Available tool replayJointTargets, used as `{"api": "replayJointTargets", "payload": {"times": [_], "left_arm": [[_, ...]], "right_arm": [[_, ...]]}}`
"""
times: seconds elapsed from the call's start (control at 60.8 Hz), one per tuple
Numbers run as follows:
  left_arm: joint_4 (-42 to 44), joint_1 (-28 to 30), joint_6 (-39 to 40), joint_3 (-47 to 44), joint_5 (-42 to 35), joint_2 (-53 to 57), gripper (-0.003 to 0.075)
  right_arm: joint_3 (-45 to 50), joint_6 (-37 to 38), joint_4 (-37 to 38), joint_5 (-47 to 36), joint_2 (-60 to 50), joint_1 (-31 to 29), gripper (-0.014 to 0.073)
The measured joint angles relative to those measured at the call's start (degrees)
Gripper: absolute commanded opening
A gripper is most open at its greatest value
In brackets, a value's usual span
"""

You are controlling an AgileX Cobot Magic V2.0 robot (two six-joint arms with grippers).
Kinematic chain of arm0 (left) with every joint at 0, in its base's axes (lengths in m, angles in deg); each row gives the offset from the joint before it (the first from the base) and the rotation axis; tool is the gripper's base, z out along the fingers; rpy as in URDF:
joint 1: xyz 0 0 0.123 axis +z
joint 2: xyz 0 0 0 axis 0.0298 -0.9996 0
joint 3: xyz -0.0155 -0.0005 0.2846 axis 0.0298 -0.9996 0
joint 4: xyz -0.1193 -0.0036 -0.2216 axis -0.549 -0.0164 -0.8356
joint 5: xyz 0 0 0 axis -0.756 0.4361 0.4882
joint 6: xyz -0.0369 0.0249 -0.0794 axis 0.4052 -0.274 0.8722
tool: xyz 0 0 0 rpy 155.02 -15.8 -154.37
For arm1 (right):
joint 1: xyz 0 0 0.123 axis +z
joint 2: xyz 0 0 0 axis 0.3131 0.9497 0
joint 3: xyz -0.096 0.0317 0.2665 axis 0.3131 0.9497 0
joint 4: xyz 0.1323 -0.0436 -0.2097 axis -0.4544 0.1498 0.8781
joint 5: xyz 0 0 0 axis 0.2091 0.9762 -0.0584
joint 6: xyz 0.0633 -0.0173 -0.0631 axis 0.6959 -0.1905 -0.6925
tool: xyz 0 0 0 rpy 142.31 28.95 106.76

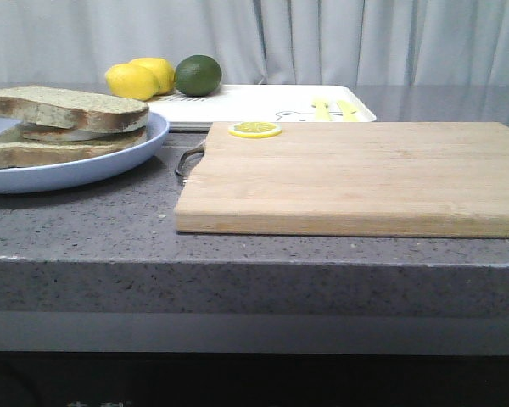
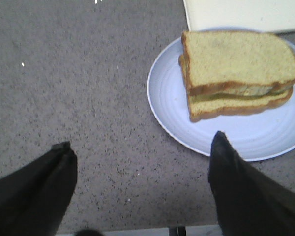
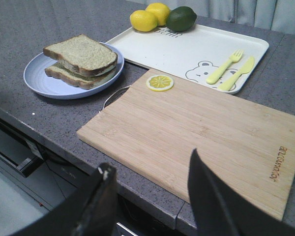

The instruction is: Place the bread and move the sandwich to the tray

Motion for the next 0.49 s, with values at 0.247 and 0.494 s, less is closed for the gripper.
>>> {"api": "replayJointTargets", "payload": {"times": [0.247, 0.494], "left_arm": [[-3.7, 7.9, 0.0, 7.7, 4.0, -16.8, 0.0544], [-24.6, 18.9, -13.3, 12.9, 4.0, -30.1, 0.0544]], "right_arm": [[0.0, 0.0, 0.1, 0.0, 0.0, 0.0, 0.036], [0.0, 0.0, 0.1, 0.0, 0.0, 0.0, 0.036]]}}
